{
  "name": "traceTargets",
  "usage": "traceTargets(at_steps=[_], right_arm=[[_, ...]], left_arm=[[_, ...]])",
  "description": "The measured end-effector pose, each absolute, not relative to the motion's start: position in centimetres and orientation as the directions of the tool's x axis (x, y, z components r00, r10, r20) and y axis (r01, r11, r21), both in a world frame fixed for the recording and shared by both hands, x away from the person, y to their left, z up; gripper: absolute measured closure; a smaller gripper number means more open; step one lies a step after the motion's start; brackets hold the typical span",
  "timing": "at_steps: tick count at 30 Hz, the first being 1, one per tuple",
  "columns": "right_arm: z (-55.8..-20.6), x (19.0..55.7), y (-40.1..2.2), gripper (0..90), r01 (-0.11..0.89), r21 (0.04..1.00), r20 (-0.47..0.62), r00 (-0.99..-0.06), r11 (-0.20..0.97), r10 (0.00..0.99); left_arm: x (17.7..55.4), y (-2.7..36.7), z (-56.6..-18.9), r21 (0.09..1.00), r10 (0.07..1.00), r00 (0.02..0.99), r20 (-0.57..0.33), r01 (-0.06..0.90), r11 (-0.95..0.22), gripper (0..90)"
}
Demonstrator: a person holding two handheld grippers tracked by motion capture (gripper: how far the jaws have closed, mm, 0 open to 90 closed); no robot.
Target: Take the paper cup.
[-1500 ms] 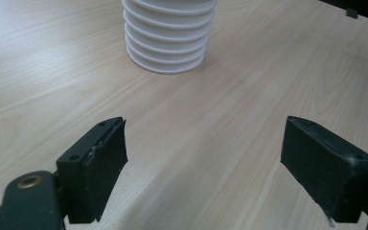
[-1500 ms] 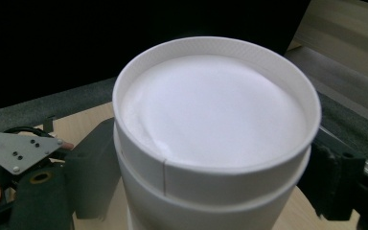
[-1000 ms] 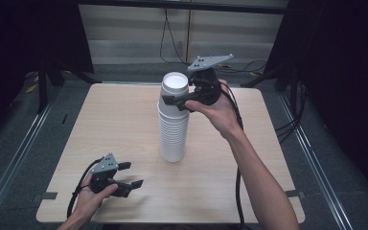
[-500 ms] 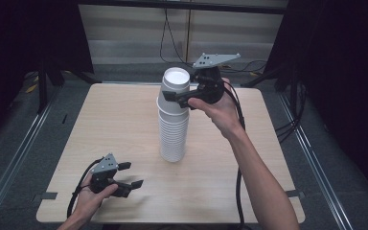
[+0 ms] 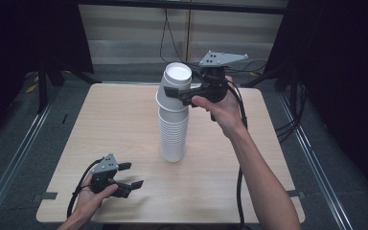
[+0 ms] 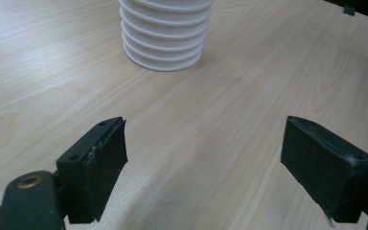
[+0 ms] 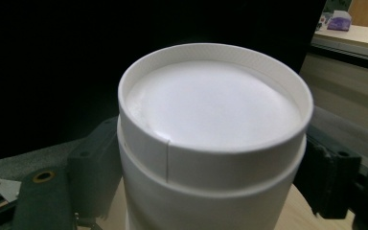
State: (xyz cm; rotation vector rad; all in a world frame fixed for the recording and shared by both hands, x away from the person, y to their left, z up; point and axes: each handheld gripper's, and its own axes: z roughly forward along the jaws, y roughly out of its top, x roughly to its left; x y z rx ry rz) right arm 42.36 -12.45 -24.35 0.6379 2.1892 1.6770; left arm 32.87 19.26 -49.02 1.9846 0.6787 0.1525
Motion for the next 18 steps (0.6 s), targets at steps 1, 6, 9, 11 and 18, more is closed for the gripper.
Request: traceTargets(at_steps=[1,6,9,11,18], right_arm=[[-24.33,42.38,-12.48,20.6,0.155,0.965,0.023,-0.852,0.21,0.524],[-24.1,42.35,-12.6,20.6,0.144,0.973,0.03,-0.853,0.179,0.521],[-24.01,42.36,-12.79,20.6,0.141,0.978,0.04,-0.852,0.156,0.522],[-24.0,42.41,-12.92,20.6,0.14,0.98,0.045,-0.85,0.142,0.524],[-23.85,42.42,-13.23,20.6,0.132,0.987,0.064,-0.852,0.094,0.519]], left_arm=[[32.87,19.26,-49.02,0.848,0.522,0.835,-0.176,0.397,-0.35,15.9],[32.87,19.25,-49.03,0.848,0.522,0.834,-0.176,0.398,-0.35,15.9],[32.9,19.26,-49.04,0.848,0.523,0.834,-0.175,0.398,-0.35,15.9],[32.9,19.24,-49.05,0.848,0.523,0.834,-0.176,0.398,-0.349,15.9],[32.89,19.26,-49.04,0.848,0.524,0.834,-0.176,0.398,-0.35,15.9]])
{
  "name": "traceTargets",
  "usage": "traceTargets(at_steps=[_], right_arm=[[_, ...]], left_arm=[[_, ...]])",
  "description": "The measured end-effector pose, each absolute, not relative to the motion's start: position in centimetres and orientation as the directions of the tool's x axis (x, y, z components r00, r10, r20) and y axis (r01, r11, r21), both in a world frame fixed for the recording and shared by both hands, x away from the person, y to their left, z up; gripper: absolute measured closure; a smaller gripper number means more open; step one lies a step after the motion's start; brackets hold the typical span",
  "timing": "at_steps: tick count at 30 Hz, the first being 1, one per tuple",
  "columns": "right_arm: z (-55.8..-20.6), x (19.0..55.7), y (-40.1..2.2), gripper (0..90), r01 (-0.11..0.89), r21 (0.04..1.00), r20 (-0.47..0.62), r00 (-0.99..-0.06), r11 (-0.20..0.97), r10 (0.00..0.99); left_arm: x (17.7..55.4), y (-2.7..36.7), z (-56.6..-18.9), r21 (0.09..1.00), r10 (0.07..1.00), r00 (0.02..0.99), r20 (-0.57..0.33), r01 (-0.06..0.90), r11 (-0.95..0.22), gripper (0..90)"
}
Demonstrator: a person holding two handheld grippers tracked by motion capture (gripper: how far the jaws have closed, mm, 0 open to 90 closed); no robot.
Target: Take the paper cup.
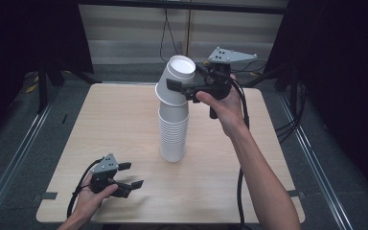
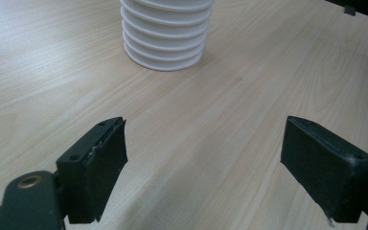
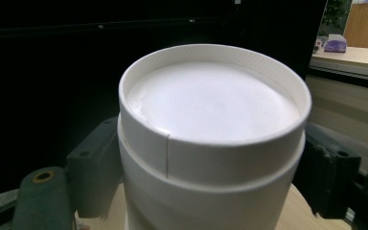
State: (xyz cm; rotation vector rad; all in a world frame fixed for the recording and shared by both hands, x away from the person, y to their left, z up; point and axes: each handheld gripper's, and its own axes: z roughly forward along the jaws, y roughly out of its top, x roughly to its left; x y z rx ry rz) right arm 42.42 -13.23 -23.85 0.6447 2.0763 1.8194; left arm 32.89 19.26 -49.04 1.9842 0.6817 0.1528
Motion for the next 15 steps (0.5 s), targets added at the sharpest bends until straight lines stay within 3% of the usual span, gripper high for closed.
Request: traceTargets(at_steps=[15], right_arm=[[-23.4,41.8,-14.6,20.7,0.114,0.993,0.087,-0.841,0.018,0.534]], left_arm=[[32.9,19.2,-49.1,0.847,0.522,0.835,-0.176,0.398,-0.351,15.9]])
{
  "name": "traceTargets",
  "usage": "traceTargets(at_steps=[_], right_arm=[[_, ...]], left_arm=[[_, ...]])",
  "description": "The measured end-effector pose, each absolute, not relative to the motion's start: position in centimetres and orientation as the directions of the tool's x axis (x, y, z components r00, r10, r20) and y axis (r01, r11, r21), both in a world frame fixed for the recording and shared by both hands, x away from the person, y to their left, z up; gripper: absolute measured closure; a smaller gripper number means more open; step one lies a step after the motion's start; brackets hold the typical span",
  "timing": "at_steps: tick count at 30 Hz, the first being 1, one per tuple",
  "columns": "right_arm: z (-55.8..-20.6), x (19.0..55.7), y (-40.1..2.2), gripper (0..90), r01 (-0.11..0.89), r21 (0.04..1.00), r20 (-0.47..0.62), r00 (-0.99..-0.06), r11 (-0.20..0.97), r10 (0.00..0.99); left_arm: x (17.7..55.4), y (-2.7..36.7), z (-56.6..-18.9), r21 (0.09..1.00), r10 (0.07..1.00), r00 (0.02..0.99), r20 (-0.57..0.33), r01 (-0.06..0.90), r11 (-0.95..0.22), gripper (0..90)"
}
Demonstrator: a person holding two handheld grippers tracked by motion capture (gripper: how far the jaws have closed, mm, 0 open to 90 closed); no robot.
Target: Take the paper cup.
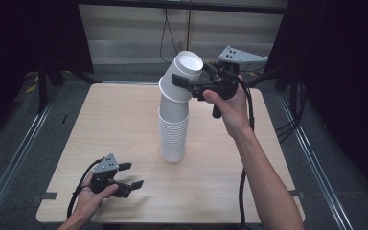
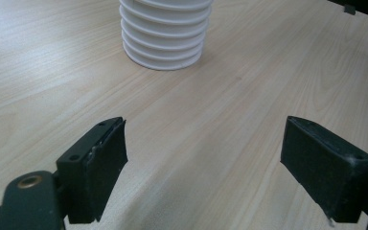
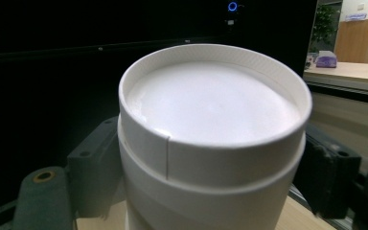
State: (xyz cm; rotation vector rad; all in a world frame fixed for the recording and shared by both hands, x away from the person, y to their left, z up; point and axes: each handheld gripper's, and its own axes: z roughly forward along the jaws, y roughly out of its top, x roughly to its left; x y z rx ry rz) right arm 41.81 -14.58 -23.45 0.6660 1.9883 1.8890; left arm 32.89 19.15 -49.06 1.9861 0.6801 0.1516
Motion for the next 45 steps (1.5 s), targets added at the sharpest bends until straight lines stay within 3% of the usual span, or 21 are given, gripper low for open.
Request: traceTargets(at_steps=[19,35,45], right_arm=[[-24.0,39.9,-17.7,20.8,0.092,0.994,0.11,-0.822,-0.06,0.559],[-25.1,37.3,-20.2,20.8,0.079,0.994,0.107,-0.822,-0.075,0.56],[-27.3,35.9,-21.6,20.8,0.104,0.994,0.101,-0.812,-0.028,0.575]], left_arm=[[32.9,19.3,-48.9,0.851,0.534,0.828,-0.171,0.397,-0.344,15.9],[33.0,19.1,-48.9,0.852,0.539,0.824,-0.175,0.401,-0.336,15.9],[33.3,18.8,-48.7,0.86,0.558,0.813,-0.168,0.397,-0.32,15.9]])
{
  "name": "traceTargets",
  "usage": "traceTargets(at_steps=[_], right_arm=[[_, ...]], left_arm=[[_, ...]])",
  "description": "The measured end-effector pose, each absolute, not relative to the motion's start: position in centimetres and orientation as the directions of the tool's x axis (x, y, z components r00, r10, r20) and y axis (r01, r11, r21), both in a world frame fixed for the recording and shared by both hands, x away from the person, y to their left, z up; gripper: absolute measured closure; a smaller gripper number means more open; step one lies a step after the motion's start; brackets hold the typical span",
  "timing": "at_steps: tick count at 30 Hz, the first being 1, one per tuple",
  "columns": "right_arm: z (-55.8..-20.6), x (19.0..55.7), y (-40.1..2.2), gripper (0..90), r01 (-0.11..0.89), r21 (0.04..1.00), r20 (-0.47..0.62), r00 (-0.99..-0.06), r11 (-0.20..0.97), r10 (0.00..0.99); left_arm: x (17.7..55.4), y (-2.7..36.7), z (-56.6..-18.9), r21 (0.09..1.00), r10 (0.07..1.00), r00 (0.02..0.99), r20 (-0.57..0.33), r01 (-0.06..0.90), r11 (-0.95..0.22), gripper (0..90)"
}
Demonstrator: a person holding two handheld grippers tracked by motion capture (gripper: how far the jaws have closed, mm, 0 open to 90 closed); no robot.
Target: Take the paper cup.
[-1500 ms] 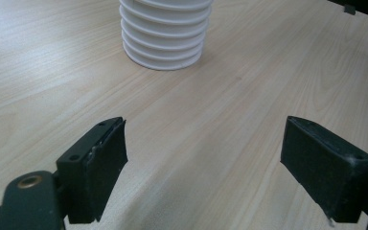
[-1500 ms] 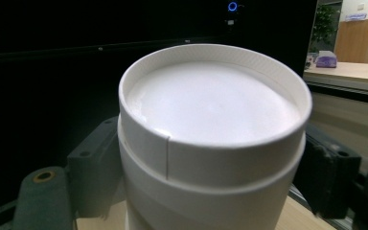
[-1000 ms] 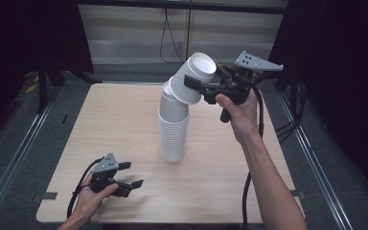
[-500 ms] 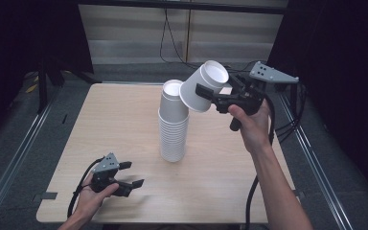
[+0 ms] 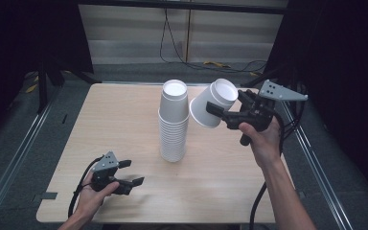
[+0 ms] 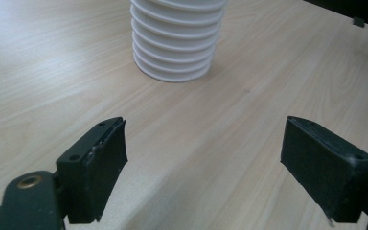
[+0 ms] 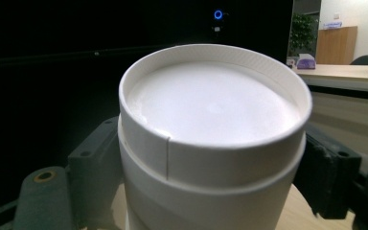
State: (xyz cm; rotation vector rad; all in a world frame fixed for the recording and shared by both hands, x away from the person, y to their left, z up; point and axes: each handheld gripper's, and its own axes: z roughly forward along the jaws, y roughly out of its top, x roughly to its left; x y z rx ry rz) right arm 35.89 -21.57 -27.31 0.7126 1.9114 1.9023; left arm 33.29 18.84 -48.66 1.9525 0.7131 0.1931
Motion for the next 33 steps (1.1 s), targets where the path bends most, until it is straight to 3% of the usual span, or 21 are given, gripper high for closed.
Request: traceTargets(at_steps=[11,33], right_arm=[[-31.3,35.1,-21.6,20.7,0.179,0.984,0.14,-0.805,0.011,0.577],[-37.9,34.6,-19.8,20.7,0.311,0.944,0.205,-0.812,0.109,0.547]], left_arm=[[33.8,17.7,-47.1,0.88,0.548,0.823,-0.149,0.364,-0.307,15.8],[34.1,14.1,-44.6,0.904,0.437,0.892,-0.116,0.278,-0.326,15.7]])
